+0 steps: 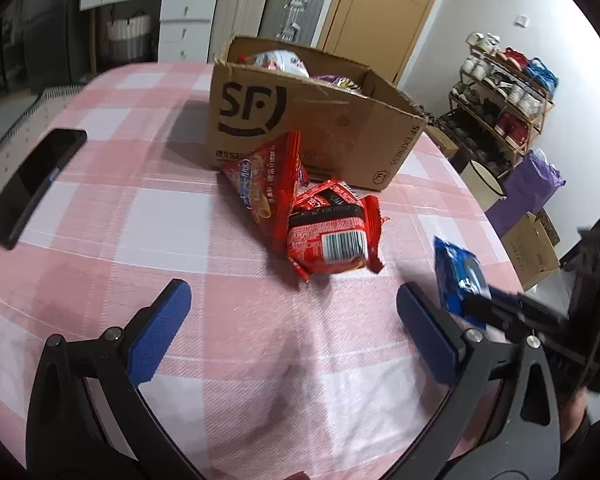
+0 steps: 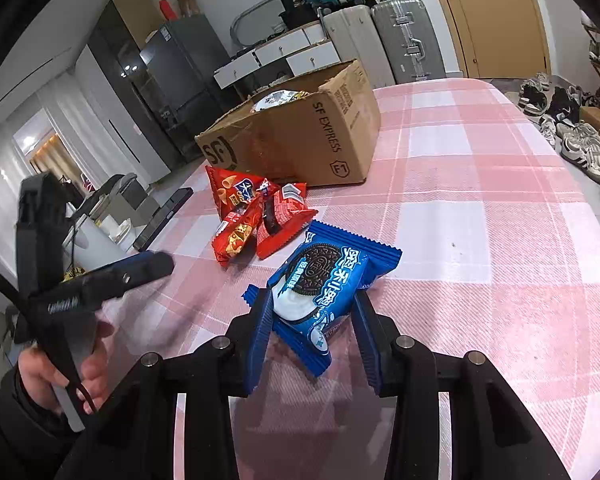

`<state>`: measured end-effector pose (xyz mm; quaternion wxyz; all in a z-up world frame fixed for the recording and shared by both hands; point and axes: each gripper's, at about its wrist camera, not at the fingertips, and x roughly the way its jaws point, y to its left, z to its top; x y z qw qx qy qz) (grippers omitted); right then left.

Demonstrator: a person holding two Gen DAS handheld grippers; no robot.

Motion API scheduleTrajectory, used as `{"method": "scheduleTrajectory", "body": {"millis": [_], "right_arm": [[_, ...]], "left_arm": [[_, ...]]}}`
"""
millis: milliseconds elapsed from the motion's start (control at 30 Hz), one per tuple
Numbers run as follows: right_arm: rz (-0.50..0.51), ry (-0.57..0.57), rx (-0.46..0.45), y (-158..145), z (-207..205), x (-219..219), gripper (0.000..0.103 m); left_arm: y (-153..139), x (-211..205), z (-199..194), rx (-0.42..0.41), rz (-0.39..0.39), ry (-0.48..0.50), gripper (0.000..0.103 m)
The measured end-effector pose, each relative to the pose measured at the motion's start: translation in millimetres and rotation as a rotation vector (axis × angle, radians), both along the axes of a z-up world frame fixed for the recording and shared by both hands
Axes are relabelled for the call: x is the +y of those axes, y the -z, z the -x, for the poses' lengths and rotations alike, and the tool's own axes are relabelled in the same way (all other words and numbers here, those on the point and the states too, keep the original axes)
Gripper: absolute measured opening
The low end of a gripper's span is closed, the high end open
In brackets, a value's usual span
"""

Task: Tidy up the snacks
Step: 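Grasp the red wafer pack with the left gripper while the right holds the Oreo pack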

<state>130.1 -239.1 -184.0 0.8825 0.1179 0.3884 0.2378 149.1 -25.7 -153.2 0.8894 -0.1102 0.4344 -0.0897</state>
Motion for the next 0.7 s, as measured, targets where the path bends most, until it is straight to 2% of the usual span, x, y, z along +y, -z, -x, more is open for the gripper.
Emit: {"method": "scheduleTrajectory", "body": {"millis": [267, 533, 700], "right_arm": [[0.0, -0.02, -0.056, -20.5, 20.5, -2.6, 0.04], [-0.016, -0.01, -0.034, -12.1, 16.9, -7.3, 0.04], [-0.017, 0.003, -0.027, -10.0, 14.5, -12.3, 0.04]], "left_arm": [[8.7, -17.2, -36.5, 0.066, 0.04, -0.001, 0.102], [23.9, -24.6, -60.5, 0.104, 0.077, -0.021, 0.102], [29.8, -18.4, -68.5, 0.121, 0.154, -0.025, 0.102]]}}
